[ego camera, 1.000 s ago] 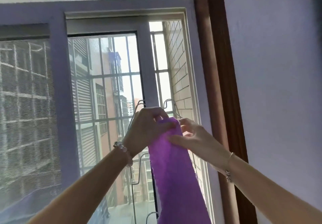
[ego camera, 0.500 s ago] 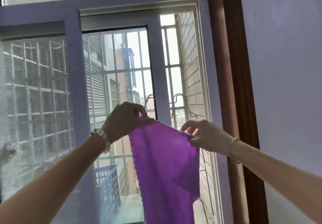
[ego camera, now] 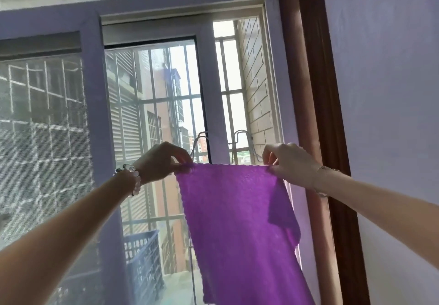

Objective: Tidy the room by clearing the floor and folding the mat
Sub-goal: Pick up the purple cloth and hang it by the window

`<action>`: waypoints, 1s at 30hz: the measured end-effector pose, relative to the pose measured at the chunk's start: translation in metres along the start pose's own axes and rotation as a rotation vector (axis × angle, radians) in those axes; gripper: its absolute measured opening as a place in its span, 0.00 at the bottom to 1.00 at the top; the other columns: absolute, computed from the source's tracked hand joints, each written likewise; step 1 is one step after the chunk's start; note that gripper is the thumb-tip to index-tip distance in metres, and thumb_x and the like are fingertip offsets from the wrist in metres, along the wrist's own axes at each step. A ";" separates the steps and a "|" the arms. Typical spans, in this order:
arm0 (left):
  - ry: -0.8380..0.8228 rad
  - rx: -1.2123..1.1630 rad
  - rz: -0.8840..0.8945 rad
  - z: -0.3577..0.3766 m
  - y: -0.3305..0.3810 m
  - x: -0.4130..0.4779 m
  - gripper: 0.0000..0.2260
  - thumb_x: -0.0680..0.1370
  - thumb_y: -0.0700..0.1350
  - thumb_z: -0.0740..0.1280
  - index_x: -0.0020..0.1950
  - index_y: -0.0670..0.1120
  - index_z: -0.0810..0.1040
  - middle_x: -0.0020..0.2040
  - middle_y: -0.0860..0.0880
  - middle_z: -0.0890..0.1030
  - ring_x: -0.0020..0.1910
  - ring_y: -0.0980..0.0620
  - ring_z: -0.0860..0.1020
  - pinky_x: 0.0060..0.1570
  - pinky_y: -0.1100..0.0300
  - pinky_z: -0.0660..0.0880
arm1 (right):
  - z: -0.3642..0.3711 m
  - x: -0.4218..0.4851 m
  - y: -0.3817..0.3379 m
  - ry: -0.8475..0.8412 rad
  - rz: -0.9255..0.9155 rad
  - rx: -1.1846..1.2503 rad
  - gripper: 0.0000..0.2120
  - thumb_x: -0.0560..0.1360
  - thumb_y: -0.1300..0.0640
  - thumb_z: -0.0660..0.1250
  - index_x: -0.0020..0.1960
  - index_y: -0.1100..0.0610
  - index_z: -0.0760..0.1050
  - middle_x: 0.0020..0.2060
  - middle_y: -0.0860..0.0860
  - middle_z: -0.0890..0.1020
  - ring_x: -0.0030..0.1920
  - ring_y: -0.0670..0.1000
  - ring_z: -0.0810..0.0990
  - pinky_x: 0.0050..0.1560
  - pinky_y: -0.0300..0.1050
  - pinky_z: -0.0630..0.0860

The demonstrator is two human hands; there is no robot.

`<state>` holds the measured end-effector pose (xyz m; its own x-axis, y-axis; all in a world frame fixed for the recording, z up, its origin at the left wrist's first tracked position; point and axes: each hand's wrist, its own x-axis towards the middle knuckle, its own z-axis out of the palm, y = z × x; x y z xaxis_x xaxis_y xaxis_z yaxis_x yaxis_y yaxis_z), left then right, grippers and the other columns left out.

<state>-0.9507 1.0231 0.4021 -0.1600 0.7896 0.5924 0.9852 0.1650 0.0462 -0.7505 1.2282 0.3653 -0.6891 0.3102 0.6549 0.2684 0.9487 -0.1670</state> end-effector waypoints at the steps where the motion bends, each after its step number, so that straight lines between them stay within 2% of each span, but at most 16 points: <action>1: 0.036 0.004 0.001 -0.008 -0.002 0.008 0.08 0.71 0.41 0.72 0.41 0.55 0.81 0.29 0.69 0.76 0.34 0.74 0.75 0.36 0.77 0.71 | -0.006 0.010 0.000 0.036 -0.003 -0.029 0.03 0.75 0.60 0.67 0.47 0.54 0.75 0.42 0.48 0.79 0.44 0.47 0.78 0.45 0.38 0.70; 3: 0.142 0.009 -0.007 -0.025 -0.006 0.026 0.10 0.71 0.41 0.72 0.42 0.58 0.79 0.34 0.67 0.78 0.34 0.76 0.75 0.35 0.77 0.70 | -0.018 0.033 -0.002 0.116 -0.011 -0.058 0.04 0.75 0.61 0.66 0.44 0.53 0.73 0.42 0.49 0.80 0.44 0.49 0.79 0.43 0.39 0.69; 5: 0.263 0.019 -0.011 -0.038 -0.013 0.045 0.09 0.72 0.39 0.72 0.44 0.54 0.81 0.37 0.57 0.81 0.33 0.73 0.76 0.38 0.77 0.70 | -0.029 0.057 -0.005 0.186 -0.017 -0.074 0.05 0.76 0.63 0.64 0.44 0.55 0.75 0.42 0.51 0.81 0.45 0.51 0.80 0.42 0.40 0.70; 7: 0.372 -0.012 -0.027 -0.048 -0.020 0.062 0.07 0.72 0.38 0.71 0.46 0.49 0.83 0.41 0.51 0.83 0.33 0.68 0.77 0.44 0.67 0.74 | -0.038 0.079 -0.010 0.243 -0.011 -0.099 0.07 0.76 0.64 0.62 0.46 0.56 0.77 0.43 0.52 0.82 0.45 0.51 0.80 0.46 0.42 0.74; 8: 0.412 -0.026 -0.042 -0.052 -0.023 0.070 0.07 0.72 0.37 0.71 0.46 0.47 0.83 0.42 0.50 0.83 0.35 0.64 0.77 0.47 0.64 0.73 | -0.042 0.091 -0.011 0.270 -0.006 -0.101 0.08 0.76 0.65 0.62 0.46 0.56 0.78 0.44 0.51 0.82 0.45 0.51 0.80 0.48 0.45 0.76; 10: 0.466 -0.022 -0.076 -0.057 -0.030 0.083 0.06 0.72 0.37 0.71 0.47 0.45 0.84 0.42 0.50 0.83 0.37 0.58 0.77 0.50 0.62 0.71 | -0.046 0.113 -0.013 0.307 -0.003 -0.103 0.10 0.75 0.66 0.61 0.44 0.55 0.78 0.44 0.51 0.82 0.46 0.52 0.80 0.50 0.47 0.77; 13: 0.525 -0.029 -0.101 -0.057 -0.045 0.100 0.05 0.71 0.37 0.72 0.45 0.43 0.84 0.42 0.50 0.83 0.38 0.59 0.76 0.51 0.64 0.70 | -0.041 0.145 -0.012 0.318 -0.015 -0.163 0.12 0.74 0.67 0.59 0.44 0.56 0.78 0.44 0.53 0.81 0.44 0.53 0.80 0.46 0.45 0.76; 15: 0.545 0.000 -0.090 -0.051 -0.057 0.107 0.04 0.71 0.36 0.72 0.44 0.43 0.85 0.42 0.47 0.84 0.38 0.57 0.78 0.52 0.63 0.72 | -0.032 0.161 -0.010 0.332 -0.017 -0.198 0.12 0.75 0.68 0.58 0.46 0.56 0.78 0.43 0.53 0.82 0.44 0.53 0.80 0.46 0.46 0.77; 19: 0.489 0.067 -0.119 -0.024 -0.076 0.109 0.05 0.71 0.35 0.71 0.43 0.43 0.85 0.44 0.45 0.85 0.43 0.52 0.81 0.53 0.62 0.74 | -0.006 0.172 -0.003 0.248 -0.026 -0.224 0.11 0.74 0.67 0.60 0.45 0.55 0.78 0.44 0.53 0.81 0.43 0.52 0.80 0.47 0.45 0.78; 23: 0.354 0.109 -0.160 -0.006 -0.083 0.102 0.07 0.72 0.36 0.70 0.44 0.46 0.85 0.44 0.49 0.85 0.44 0.56 0.79 0.54 0.64 0.72 | 0.007 0.169 -0.001 0.151 -0.058 -0.241 0.09 0.74 0.64 0.62 0.46 0.53 0.79 0.47 0.53 0.81 0.48 0.54 0.81 0.53 0.49 0.78; 25: 0.251 0.117 -0.168 -0.002 -0.084 0.097 0.06 0.71 0.39 0.71 0.44 0.49 0.84 0.43 0.52 0.84 0.43 0.57 0.79 0.52 0.62 0.74 | 0.008 0.169 0.000 0.122 -0.060 -0.228 0.10 0.74 0.64 0.63 0.42 0.51 0.79 0.48 0.52 0.81 0.50 0.53 0.80 0.54 0.50 0.78; 28: 0.073 0.105 -0.202 0.000 -0.081 0.088 0.11 0.70 0.43 0.74 0.52 0.48 0.81 0.46 0.52 0.81 0.41 0.57 0.77 0.48 0.62 0.74 | 0.006 0.166 0.000 0.071 -0.030 -0.207 0.14 0.73 0.64 0.64 0.36 0.47 0.76 0.48 0.51 0.80 0.50 0.54 0.80 0.55 0.51 0.78; 30: 0.137 0.115 -0.164 -0.003 -0.076 0.086 0.10 0.71 0.43 0.73 0.52 0.47 0.81 0.49 0.50 0.82 0.42 0.55 0.78 0.51 0.59 0.75 | 0.005 0.164 -0.001 0.053 -0.022 -0.209 0.13 0.73 0.63 0.64 0.37 0.47 0.77 0.48 0.51 0.80 0.50 0.53 0.80 0.54 0.50 0.78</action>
<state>-1.0397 1.0770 0.4522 -0.3002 0.6603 0.6884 0.9319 0.3571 0.0638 -0.8668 1.2788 0.4691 -0.6612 0.2809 0.6957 0.3911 0.9203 0.0001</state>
